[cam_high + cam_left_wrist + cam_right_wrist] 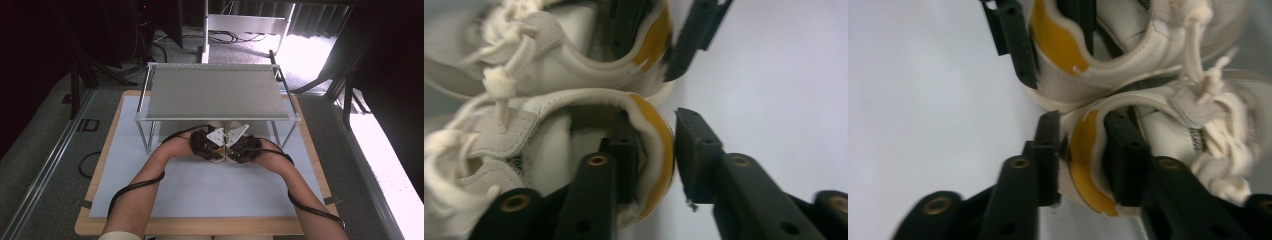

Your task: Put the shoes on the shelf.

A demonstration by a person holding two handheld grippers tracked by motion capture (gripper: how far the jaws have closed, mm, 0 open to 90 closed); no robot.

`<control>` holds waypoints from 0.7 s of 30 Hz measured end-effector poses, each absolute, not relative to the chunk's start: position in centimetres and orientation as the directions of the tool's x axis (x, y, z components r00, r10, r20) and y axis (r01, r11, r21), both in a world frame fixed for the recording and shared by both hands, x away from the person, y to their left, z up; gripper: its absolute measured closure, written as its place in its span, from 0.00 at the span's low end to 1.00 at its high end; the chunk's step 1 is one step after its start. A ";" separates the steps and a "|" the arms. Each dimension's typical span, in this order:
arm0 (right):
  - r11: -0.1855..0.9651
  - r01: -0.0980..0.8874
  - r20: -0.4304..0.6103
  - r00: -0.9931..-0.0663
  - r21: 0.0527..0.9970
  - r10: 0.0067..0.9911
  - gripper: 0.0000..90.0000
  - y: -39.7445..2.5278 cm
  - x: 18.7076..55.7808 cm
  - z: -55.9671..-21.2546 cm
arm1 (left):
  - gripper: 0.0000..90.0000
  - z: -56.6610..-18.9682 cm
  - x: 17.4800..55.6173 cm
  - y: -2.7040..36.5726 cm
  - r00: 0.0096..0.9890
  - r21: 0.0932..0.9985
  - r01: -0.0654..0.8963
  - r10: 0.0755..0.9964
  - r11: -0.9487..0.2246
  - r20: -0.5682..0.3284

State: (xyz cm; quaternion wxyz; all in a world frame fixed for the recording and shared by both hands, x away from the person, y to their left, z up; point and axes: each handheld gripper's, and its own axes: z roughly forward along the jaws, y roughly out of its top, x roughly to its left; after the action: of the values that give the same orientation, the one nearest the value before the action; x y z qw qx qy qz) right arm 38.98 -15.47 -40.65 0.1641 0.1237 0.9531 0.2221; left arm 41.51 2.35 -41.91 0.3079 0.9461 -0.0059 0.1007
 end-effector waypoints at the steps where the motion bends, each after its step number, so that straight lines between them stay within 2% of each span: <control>1: 0.864 0.171 -0.261 -0.910 0.473 0.323 0.67 -15.6 39.0 -40.5 | 0.70 -41.9 41.4 2.4 0.977 0.584 -0.061 0.072 -0.809 0.201; 5: 0.836 0.185 -0.269 -0.892 0.517 0.364 0.61 -16.0 38.9 -40.0 | 0.58 -41.7 41.3 2.0 0.958 0.576 0.080 0.222 -0.814 0.181; 7: 0.821 0.191 -0.274 -0.882 0.537 0.384 0.58 -16.1 38.8 -39.9 | 0.49 -41.7 41.1 1.9 0.943 0.581 0.118 0.275 -0.805 0.189; 9: 0.811 0.200 -0.279 -0.871 0.549 0.404 0.57 -16.1 38.6 -39.7 | 0.45 -41.6 40.9 2.0 0.928 0.590 0.150 0.319 -0.793 0.192; 16: 0.768 0.215 -0.288 -0.839 0.603 0.461 0.58 -17.2 37.8 -38.8 | 0.44 -40.1 39.6 2.9 0.886 0.674 0.177 0.414 -0.717 0.208; 21: 0.735 0.222 -0.275 -0.827 0.641 0.489 0.67 -17.8 36.8 -38.5 | 0.46 -39.2 37.7 3.2 0.891 0.690 0.169 0.409 -0.704 0.199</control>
State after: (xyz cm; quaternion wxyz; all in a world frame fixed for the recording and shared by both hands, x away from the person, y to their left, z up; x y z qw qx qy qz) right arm 36.82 -17.77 -38.46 0.2185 0.1963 0.9055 0.3064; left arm 37.74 3.24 -39.18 0.3505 0.9069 0.1591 0.1712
